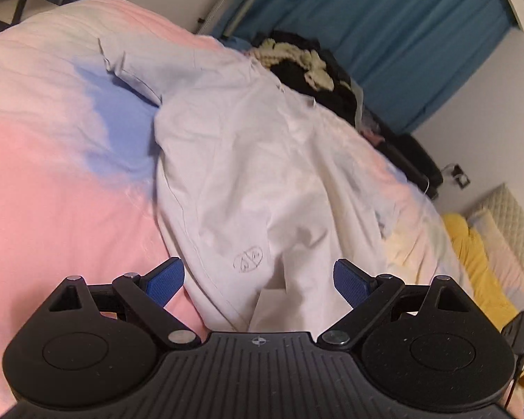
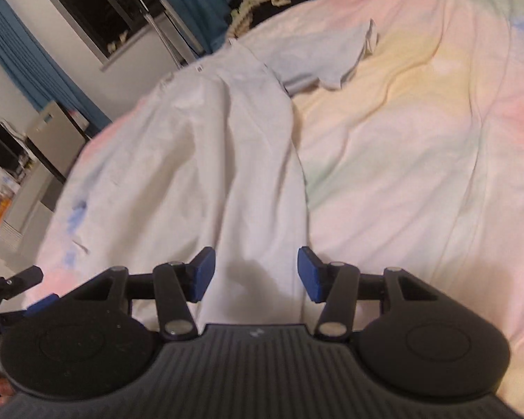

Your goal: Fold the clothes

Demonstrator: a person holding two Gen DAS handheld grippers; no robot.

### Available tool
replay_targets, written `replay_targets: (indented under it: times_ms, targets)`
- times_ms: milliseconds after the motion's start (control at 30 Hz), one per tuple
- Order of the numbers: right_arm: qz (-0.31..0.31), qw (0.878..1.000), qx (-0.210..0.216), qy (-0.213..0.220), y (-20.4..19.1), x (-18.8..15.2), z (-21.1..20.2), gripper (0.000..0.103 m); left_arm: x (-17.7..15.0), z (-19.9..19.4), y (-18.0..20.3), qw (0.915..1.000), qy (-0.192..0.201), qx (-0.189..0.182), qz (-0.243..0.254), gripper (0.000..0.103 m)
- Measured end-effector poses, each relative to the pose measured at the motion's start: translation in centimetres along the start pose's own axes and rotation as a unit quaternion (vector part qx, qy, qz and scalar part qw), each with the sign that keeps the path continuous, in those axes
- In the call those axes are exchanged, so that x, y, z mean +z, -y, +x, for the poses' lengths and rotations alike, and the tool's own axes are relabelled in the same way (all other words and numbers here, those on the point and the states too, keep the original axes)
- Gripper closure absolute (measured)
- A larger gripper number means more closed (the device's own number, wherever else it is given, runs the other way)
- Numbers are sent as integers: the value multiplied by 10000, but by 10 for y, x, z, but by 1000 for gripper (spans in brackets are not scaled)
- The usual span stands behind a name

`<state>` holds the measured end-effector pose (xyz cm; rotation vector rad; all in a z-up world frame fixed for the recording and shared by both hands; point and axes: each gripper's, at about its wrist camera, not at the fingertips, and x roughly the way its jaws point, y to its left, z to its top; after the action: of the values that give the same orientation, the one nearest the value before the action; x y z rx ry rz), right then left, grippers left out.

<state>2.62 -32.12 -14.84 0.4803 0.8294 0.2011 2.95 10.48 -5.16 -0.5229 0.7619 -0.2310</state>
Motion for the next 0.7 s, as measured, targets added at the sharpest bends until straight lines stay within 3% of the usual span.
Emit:
replay_targets:
  times_ms: [200,267,300,333,367,400,467,533,700]
  targets:
    - [132,9994,48,-324,6,-4,18,49,-18,25,-14,9983,-539,-14,-216,17]
    - [136,9989,210,-406,10,-7,15,51,-21,32,-20,9969,-678,-44,-384,25]
    - [115,9985,291,-447,9,-7,17,59,-21,32,-23,9965,-672,-103,-477,29]
    - [91,9981,361,-484,8,-7,19,79,-21,33,-25,9960,-667,-162,-570,40]
    - [50,9981,375,-485,7,-6,19,92,-21,34,-27,9954,-660,-220,-663,55]
    - [57,9981,438,-435,6,-5,17,99,-20,32,-29,9951,-634,-214,-729,62]
    - [70,9979,562,-327,5,-2,13,99,-18,28,-34,9938,-531,-333,-918,82]
    - [148,9982,574,-65,7,4,2,100,-14,18,-39,9911,-379,-507,-1169,89]
    - [594,9956,230,683,29,22,-25,100,-7,-10,-52,9836,78,-787,-1621,90]
